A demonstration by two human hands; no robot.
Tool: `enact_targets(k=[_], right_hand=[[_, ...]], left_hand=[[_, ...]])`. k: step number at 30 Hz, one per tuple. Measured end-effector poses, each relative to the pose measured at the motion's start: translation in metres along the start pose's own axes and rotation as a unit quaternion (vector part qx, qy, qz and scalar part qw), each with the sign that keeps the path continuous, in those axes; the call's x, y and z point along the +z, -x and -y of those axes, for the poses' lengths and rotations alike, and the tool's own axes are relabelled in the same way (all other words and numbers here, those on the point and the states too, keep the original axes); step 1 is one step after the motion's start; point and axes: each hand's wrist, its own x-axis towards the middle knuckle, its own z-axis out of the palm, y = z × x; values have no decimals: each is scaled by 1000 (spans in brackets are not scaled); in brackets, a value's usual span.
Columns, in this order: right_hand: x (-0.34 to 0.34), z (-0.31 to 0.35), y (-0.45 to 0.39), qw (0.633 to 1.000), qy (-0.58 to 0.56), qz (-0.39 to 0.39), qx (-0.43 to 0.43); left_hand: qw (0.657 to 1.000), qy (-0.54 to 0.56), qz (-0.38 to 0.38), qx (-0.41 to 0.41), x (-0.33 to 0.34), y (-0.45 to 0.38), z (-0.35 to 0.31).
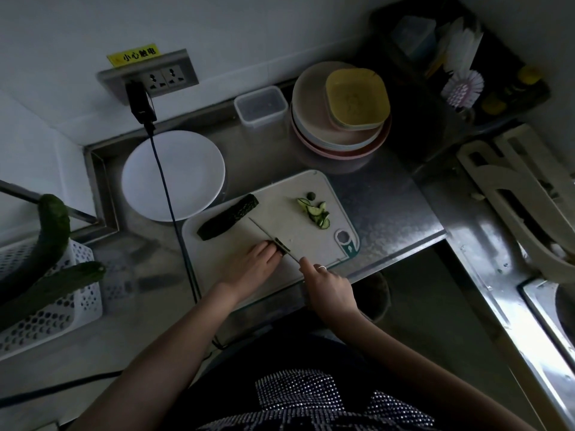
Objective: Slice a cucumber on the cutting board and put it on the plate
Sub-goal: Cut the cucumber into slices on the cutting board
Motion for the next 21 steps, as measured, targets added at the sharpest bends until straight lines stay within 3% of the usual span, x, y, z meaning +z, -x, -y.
enact_targets(k=[14, 21], right_hand=[[1, -3, -5, 999, -7, 41, 21], [1, -6, -1, 1000, -20, 3, -5]], left_hand=[[1000, -15, -20, 17, 1, -4, 3], [999, -12, -35, 29, -4, -2, -1]])
